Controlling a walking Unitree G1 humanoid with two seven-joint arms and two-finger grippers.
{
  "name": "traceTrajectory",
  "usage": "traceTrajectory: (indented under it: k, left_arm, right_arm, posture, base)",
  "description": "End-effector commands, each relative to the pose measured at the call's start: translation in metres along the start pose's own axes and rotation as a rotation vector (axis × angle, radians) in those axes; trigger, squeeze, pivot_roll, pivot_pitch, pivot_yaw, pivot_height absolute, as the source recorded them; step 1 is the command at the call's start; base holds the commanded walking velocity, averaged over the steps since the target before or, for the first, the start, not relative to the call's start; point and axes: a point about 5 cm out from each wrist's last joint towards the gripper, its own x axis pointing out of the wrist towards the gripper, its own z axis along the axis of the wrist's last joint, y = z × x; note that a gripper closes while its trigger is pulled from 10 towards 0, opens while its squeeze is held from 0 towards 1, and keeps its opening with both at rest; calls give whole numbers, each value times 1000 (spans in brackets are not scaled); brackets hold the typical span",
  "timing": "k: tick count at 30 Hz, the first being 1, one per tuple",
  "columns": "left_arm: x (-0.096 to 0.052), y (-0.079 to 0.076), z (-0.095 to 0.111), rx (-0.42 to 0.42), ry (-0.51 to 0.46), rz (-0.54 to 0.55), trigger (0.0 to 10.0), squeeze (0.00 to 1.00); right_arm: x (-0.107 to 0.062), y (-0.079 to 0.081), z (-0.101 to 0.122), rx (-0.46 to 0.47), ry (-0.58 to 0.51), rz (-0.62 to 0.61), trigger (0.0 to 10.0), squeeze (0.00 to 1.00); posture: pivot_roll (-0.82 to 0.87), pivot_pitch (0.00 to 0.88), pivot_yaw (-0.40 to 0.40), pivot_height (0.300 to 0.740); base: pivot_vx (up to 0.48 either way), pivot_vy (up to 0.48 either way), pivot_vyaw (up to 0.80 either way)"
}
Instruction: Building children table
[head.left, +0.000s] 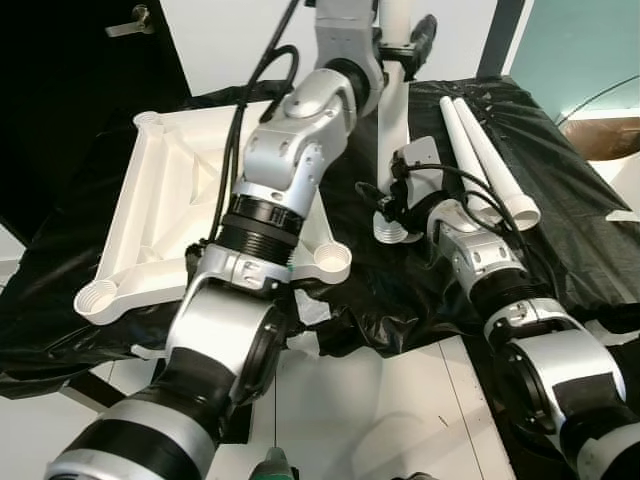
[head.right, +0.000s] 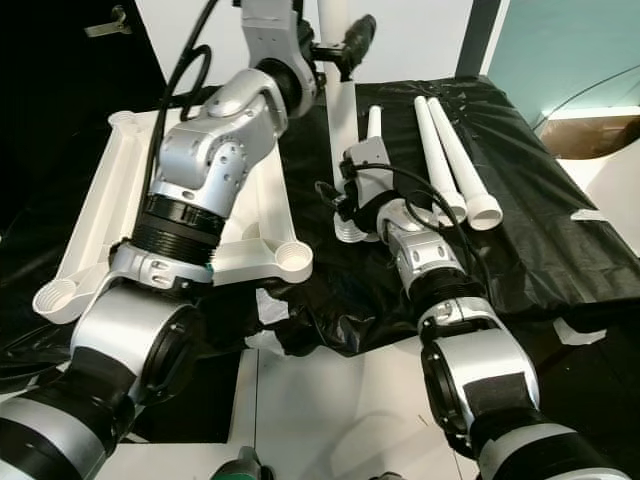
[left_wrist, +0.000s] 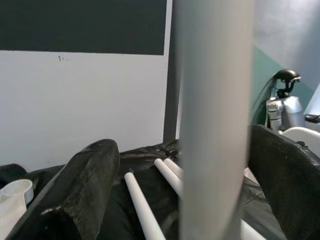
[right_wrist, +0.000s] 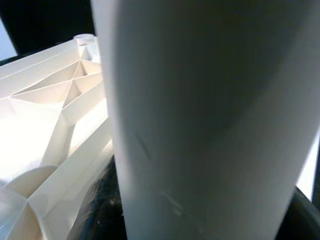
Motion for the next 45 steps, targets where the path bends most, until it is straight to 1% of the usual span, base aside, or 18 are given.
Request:
traceTrajectory:
  k: [1,5,7,9,10,13,14,15,17,18,24,25,26,32,33,34,37,45]
  left_arm:
    - [-11,11,-3,29,-7,-31,10000,0]
    - [-25,26,-13,66,13,9,10000,0]
    - [-25,26,-13,66,13,9,10000,0]
    - [-40,39,-26,95,50,48,10000,0]
    - [-40,39,-26,95,50,48,10000,0]
    - [-61,50,-45,140,117,59,10000,0]
    - [-61,50,-45,140,117,59,10000,0]
    - [-79,54,-63,142,205,39,10000,0]
    - [-79,54,-63,142,205,39,10000,0]
    - [-97,57,-79,159,274,6,10000,0]
    - [-116,59,-92,189,334,-26,10000,0]
    - [-124,60,-99,206,371,-39,10000,0]
    - [-124,60,-99,206,371,-39,10000,0]
    - [-148,58,-115,257,473,-94,10000,0]
    - [-157,56,-119,290,515,-134,10000,0]
    - [-157,56,-119,290,515,-134,10000,0]
    - [-177,58,-134,371,629,-170,10000,0]
    - [-188,59,-149,426,731,-189,10000,0]
  right_arm:
    - [3,-2,6,25,-21,-30,10000,0]
    - [4,-1,4,41,-18,-44,10000,0]
    - [4,-1,4,41,-18,-44,10000,0]
    - [6,3,5,53,-22,-38,10000,0]
    - [6,3,5,53,-22,-38,10000,0]
    - [8,7,8,63,-57,-42,10000,0]
    - [8,7,8,63,-57,-42,10000,0]
    - [10,12,13,48,-106,-57,10000,0]
    - [10,12,13,48,-106,-57,10000,0]
    - [12,22,14,62,-139,-38,10000,0]
    - [14,34,15,65,-159,-17,10000,0]
    - [15,40,14,57,-165,3,10000,0]
    - [15,40,14,57,-165,3,10000,0]
    - [18,56,10,67,-165,73,10000,0]
    - [19,62,8,75,-165,93,10000,0]
    - [19,62,8,75,-165,93,10000,0]
    - [21,74,5,101,-158,128,10000,0]
    - [23,83,2,132,-147,140,10000,0]
  posture:
    - [94,0,34,740]
    - [102,0,29,740]
    - [102,0,29,740]
    - [104,0,26,740]
    - [104,0,26,740]
    - [111,0,23,740]
    - [111,0,23,740]
    - [113,0,22,740]
    - [113,0,22,740]
    - [117,0,23,740]
    - [117,0,23,740]
    - [125,0,26,740]
    - [125,0,26,740]
    - [133,0,20,740]
    - [134,0,19,740]
    - [134,0,19,740]
    - [140,0,15,740]
    - [146,0,14,740]
  base:
    - [0,0,0]
    - [0,0,0]
    - [0,0,0]
    - [0,0,0]
    - [0,0,0]
    - [0,0,0]
    - [0,0,0]
    - [0,0,0]
    - [0,0,0]
    - [0,0,0]
    - [0,0,0]
    - [0,0,0]
    - [0,0,0]
    - [0,0,0]
    - [0,0,0]
    - [0,0,0]
    - [0,0,0]
    - [0,0,0]
